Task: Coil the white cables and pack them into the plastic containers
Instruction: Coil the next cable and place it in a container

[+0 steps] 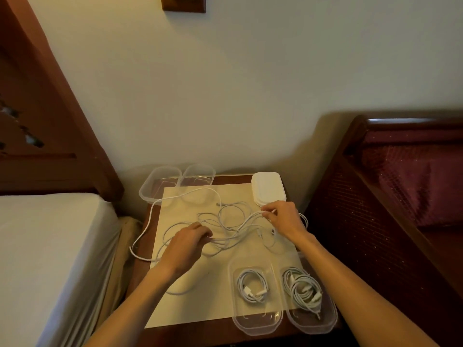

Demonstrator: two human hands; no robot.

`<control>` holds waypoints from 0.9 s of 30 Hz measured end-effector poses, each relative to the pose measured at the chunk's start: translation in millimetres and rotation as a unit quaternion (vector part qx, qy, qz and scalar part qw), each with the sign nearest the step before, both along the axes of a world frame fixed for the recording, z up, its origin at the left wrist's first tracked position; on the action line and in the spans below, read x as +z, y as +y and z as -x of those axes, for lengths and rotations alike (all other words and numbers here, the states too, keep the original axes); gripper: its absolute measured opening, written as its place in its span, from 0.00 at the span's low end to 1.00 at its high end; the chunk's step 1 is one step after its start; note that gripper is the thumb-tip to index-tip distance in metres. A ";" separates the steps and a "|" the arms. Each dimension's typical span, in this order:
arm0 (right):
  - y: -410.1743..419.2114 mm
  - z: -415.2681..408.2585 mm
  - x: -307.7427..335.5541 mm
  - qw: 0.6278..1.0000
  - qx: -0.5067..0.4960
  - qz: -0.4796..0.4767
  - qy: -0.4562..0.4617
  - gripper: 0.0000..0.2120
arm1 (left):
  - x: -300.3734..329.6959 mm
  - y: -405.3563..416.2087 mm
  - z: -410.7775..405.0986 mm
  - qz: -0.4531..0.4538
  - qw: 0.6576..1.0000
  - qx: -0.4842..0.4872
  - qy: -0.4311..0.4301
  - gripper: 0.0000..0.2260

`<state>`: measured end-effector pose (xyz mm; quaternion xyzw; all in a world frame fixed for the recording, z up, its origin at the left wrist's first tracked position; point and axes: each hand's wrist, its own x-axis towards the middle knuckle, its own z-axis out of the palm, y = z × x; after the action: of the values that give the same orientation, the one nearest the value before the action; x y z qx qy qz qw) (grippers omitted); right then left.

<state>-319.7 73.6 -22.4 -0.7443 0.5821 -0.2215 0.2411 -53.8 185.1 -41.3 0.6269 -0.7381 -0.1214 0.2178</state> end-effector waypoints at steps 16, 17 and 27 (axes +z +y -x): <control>28.0 -8.4 -13.4 0.981 0.059 0.083 0.165 0.09 | -17.3 26.3 15.2 0.009 0.999 0.045 -0.006 0.04; 29.3 -7.2 -12.2 0.981 0.065 0.085 0.163 0.10 | -15.8 24.8 15.9 0.021 0.998 0.051 -0.004 0.03; 46.8 -52.0 10.7 0.974 0.213 0.076 0.024 0.16 | 86.6 9.6 20.5 0.217 0.970 -0.026 0.109 0.11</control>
<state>-267.7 120.3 -11.6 -0.8726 0.3969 -0.1909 0.2112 -74.3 194.8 45.3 0.5282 -0.7348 -0.0318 0.4243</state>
